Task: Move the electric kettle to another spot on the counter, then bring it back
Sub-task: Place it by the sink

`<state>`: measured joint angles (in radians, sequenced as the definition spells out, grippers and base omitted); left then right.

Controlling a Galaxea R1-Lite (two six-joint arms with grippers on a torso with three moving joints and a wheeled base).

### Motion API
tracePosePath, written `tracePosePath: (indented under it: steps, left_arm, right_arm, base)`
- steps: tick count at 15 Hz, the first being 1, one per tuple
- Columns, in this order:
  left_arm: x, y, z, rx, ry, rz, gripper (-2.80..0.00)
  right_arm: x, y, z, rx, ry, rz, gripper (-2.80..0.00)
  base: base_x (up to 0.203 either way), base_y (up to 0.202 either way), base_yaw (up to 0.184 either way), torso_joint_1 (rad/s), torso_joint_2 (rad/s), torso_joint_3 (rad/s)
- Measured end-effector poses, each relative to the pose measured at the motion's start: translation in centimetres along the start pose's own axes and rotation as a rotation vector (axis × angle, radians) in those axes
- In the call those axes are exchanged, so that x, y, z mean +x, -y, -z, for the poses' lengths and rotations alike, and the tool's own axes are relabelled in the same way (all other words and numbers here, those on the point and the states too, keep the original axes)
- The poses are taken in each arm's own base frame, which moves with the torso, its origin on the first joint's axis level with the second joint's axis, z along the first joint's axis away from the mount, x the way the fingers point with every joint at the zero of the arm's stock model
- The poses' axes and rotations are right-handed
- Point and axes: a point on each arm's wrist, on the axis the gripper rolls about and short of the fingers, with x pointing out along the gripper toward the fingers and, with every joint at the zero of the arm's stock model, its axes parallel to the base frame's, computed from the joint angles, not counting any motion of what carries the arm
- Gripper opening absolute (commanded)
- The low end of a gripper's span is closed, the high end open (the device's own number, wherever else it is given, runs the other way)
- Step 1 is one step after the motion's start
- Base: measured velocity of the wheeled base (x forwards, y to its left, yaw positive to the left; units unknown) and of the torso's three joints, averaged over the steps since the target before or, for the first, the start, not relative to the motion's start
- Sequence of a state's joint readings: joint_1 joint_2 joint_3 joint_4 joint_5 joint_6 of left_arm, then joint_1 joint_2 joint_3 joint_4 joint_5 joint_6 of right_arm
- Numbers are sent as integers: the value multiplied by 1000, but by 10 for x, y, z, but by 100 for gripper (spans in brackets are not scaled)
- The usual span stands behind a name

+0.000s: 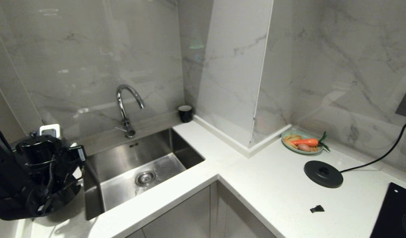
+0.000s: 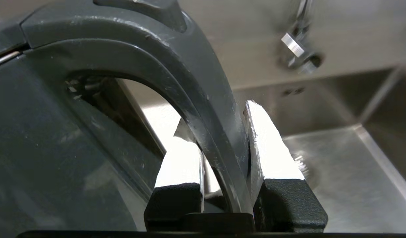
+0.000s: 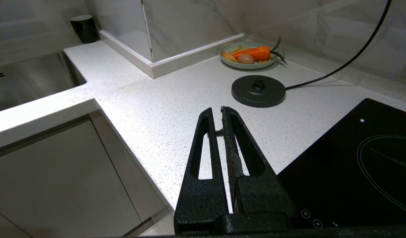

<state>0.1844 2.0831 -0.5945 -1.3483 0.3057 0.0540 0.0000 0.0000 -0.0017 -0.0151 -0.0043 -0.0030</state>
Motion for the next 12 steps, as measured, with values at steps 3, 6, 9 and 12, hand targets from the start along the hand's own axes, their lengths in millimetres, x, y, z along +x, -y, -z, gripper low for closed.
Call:
tracePosePath:
  steps: [3, 6, 9, 12]
  left_arm:
    - [3, -3, 12, 11, -38, -8, -280]
    - [-1, -4, 26, 17, -55, -7, -280]
    - [-3, -3, 48, 33, -71, -13, -280]
    - [0, -1, 61, 48, -106, -11, -280]
  right_arm:
    - [0, 0, 0, 1, 0, 0, -280]
    - [0, 0, 0, 0, 0, 0, -280]
    - [0, 0, 0, 0, 0, 0, -280]
    - [0, 0, 0, 0, 0, 0, -280]
  base:
    - [0, 0, 0, 0, 0, 0]
    - [0, 0, 0, 0, 0, 0]
    - [0, 0, 0, 0, 0, 0]
    - [0, 0, 0, 0, 0, 0]
